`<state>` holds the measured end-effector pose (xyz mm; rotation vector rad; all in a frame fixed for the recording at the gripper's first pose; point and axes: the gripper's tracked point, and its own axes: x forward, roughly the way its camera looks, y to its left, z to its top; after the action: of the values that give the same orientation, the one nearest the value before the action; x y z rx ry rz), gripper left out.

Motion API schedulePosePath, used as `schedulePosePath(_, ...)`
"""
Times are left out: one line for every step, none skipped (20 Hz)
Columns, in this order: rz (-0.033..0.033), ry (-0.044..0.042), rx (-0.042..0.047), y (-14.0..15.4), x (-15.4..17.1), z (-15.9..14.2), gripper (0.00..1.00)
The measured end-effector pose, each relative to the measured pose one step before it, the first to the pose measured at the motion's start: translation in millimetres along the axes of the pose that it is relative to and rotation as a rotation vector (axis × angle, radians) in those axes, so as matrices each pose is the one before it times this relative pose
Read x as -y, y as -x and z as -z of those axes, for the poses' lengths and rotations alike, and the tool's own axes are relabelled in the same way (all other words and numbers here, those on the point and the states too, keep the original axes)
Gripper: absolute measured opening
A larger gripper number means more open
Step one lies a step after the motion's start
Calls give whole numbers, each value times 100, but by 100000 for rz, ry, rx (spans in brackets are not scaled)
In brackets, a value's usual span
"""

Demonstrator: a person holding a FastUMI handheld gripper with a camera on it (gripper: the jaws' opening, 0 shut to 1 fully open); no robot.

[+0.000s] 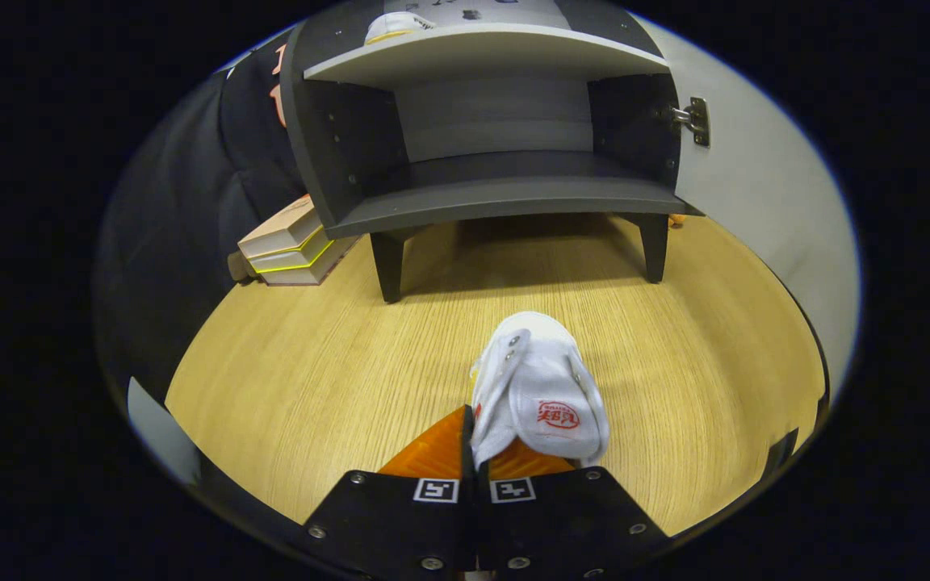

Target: Open the shoe cabinet door, grab the shoes and put them into the shoe cabinet, then close the shoe cabinet door.

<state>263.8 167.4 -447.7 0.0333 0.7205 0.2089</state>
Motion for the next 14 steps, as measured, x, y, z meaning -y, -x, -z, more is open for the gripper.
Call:
schedulePosePath(771,1433,-19,335,49,-243,0)
schedulePosePath(-208,1295,409,781,77,-314,0)
schedulePosePath(-328,519,1465,1019,30,-611,0)
schedulePosePath(-643,-119,1854,957,-41,-905,0)
schedulePosePath(-512,410,1283,951,-44,-959,0)
schedulePosePath(-112,513,1112,887,143,-889,0)
schedulePosePath(-172,723,1279,875,160,-1051,0)
schedulePosePath(-113,339,1772,974,220,-1173,0)
schedulePosePath(-83,275,1913,971,212,-1325,0)
schedulePosePath(147,296,1843,904,198,-1222,0)
schedulePosePath(596,940,1402,826,332,-1285,0)
schedulePosePath(950,849,1579,699,398,-1397,0)
schedulePosePath(742,958,1583,516,422,-1414,0)
schedulePosePath(218,222,1814,520,315,-1429,0)
